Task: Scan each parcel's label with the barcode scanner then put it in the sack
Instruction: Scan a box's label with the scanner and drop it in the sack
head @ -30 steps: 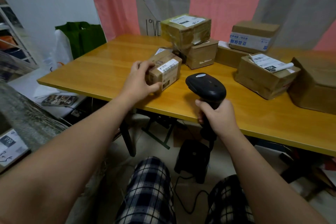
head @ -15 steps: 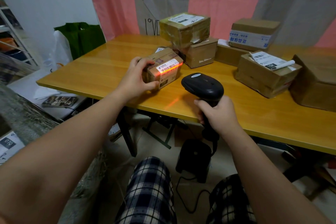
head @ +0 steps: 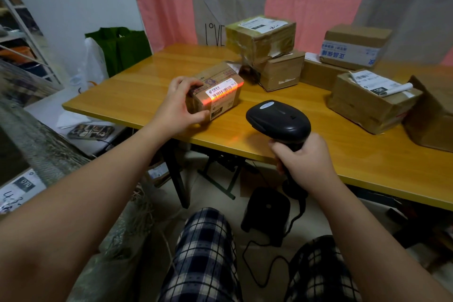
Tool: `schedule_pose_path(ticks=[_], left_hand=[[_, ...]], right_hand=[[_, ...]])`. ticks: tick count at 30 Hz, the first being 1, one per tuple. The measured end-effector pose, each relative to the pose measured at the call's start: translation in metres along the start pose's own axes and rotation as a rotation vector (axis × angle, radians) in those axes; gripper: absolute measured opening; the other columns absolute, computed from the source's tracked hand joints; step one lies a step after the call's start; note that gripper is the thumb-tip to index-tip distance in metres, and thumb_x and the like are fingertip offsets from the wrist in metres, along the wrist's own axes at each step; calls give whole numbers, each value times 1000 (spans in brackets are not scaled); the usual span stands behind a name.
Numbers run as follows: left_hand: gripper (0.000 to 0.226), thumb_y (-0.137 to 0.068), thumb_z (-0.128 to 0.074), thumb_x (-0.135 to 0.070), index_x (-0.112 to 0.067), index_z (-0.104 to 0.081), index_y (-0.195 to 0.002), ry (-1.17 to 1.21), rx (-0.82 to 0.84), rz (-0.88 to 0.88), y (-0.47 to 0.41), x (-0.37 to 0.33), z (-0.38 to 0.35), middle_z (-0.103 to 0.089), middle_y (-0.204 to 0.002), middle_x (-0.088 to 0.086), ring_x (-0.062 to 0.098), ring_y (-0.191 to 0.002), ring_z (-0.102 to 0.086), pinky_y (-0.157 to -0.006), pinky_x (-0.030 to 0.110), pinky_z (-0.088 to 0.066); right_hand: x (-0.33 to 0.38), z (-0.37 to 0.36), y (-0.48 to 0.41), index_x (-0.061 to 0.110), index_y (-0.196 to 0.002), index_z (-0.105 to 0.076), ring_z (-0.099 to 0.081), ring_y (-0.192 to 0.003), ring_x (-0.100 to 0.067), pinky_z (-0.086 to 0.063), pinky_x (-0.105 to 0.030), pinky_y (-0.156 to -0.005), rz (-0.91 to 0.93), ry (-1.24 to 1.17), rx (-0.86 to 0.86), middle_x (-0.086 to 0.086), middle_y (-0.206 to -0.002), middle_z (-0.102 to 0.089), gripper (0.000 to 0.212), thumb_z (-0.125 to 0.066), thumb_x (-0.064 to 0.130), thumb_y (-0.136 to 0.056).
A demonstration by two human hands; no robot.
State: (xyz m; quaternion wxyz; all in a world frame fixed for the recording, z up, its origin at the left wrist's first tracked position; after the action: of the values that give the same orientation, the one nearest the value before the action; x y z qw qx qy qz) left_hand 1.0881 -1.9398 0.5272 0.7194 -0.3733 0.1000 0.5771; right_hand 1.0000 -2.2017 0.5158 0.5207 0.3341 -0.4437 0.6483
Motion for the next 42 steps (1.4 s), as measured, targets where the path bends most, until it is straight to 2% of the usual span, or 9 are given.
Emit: schedule_pose_path(ticks=[5,11,15,19,23,28,33,38,42], left_hand=[[65,-76,-79,-13,-18,-45,-132,0,-8,13,13,8,13,-30,-141,7,13,-122,-39,-102,19,-31],[63,-77,-78,-16,-19,-46,-131,30,-56,37,33,13,21,-30,-131,-4,6,-113,-39,-90,0,-26],[63,-77,-79,-17,-19,-45,-130,42,-112,36,49,13,33,-32,-135,-1,4,-114,-39,-90,-5,-26],[62,-74,-81,-18,-22,-47,-125,66,-223,8,90,12,57,-38,-130,5,9,-118,-41,-108,22,-35],[62,-71,-79,-28,-32,-44,-122,96,-452,144,181,31,79,-39,-126,3,15,-120,-44,-107,23,-36],[64,-69,-84,-12,-22,-49,-122,-108,-683,434,287,74,119,-38,-123,3,10,-117,-40,-106,26,-34],[65,-65,-83,-23,-18,-57,-125,-430,-444,819,339,112,161,-43,-126,15,34,-115,-48,-104,41,-39],[60,-70,-82,-20,-23,-58,-125,-297,-345,721,340,106,159,-48,-124,6,23,-115,-50,-101,29,-37],[60,-75,-79,-29,-32,-54,-130,-193,-100,680,313,105,142,-47,-127,0,17,-119,-48,-97,19,-33]], right_hand=[[5,-8,6,8,-70,-60,-55,-43,-8,-46,-20,-45,36,-11,9,-4,-53,-57,16,-66,10,-84],[15,-21,12,0,-69,-60,-56,-45,-15,-46,-31,-47,89,20,20,-19,-57,-60,19,-67,10,-85],[21,-36,17,9,-74,-61,-57,-44,-13,-47,-29,-48,100,-23,55,-2,-52,-57,13,-67,12,-85],[33,-75,18,21,-70,-61,-55,-49,-4,-45,-26,-52,135,-118,151,10,-52,-59,15,-73,22,-79],[50,-147,31,35,-102,-59,-61,-93,4,-46,-16,-80,153,-124,294,24,-90,-64,35,-79,22,-77],[43,-235,48,24,-117,-56,-53,-112,-17,-46,-34,-94,110,94,432,1,-119,-53,46,-76,40,-79],[23,-282,63,25,-138,-45,-31,-139,-28,-31,-34,-109,3,253,662,-9,-148,-32,68,-75,40,-80],[8,-287,71,21,-133,-50,-56,-116,-28,-45,-31,-89,-61,272,639,-7,-120,-63,58,-74,18,-80],[19,-263,68,17,-134,-51,-59,-105,-25,-39,-23,-79,-107,83,410,1,-100,-61,58,-67,2,-80]])
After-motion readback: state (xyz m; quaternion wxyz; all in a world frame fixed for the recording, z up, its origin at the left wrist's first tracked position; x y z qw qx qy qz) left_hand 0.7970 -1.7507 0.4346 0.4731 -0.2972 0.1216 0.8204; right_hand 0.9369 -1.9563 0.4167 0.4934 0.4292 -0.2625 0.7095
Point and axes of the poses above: each hand's wrist, its own y-axis away from the middle knuckle, its own z-axis out of the back of the hand, x = y × z, the point moved 2 cm from there along -y, towards the middle knuckle
